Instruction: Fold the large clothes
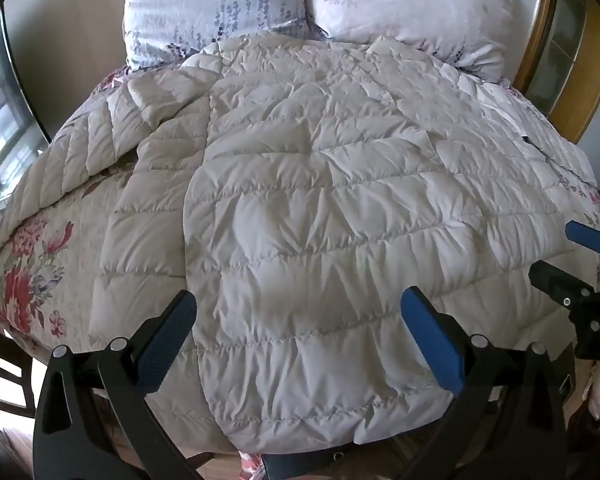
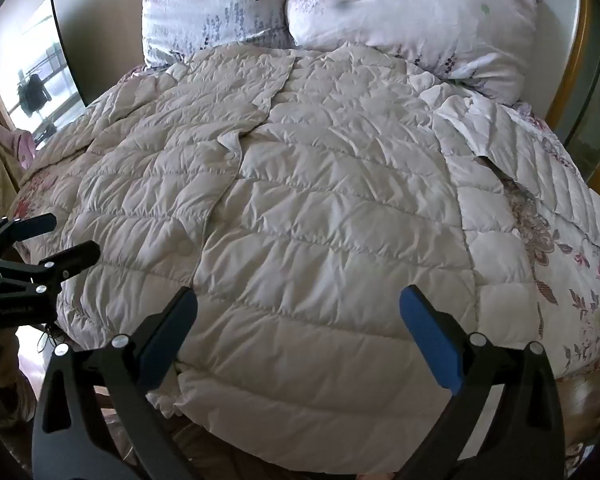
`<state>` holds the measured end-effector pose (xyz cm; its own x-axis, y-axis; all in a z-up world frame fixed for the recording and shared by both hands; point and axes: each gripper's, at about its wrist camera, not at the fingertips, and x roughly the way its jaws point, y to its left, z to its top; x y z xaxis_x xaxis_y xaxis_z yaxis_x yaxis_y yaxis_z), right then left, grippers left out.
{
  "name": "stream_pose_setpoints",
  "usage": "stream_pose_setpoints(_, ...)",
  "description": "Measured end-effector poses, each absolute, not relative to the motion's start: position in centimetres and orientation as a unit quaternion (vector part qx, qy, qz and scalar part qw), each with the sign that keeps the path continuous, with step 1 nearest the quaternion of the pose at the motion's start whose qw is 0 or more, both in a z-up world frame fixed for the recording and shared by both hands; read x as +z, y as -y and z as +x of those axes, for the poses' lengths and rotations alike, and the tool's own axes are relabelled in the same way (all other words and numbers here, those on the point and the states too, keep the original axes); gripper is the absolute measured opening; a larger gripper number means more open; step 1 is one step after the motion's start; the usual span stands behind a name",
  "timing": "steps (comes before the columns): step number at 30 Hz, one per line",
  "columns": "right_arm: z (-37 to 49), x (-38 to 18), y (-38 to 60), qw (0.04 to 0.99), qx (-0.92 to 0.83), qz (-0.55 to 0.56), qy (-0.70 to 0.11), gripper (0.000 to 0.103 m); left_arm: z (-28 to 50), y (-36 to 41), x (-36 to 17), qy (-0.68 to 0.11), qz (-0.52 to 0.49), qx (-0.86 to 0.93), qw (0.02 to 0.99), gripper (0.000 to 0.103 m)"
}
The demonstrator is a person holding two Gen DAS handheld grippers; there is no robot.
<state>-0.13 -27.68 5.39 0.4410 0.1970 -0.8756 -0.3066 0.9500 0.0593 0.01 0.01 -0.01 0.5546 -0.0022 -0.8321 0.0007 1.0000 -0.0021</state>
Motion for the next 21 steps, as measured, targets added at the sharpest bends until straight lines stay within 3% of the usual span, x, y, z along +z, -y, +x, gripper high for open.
stream_pose_setpoints(21, -0.16, 5.27, 27.56, 0.846, 0.147, -0.056, -0.509, 0.101, 0.00, -0.01, -0.01, -0.472, -0.003, -0.002, 0.882, 0.102)
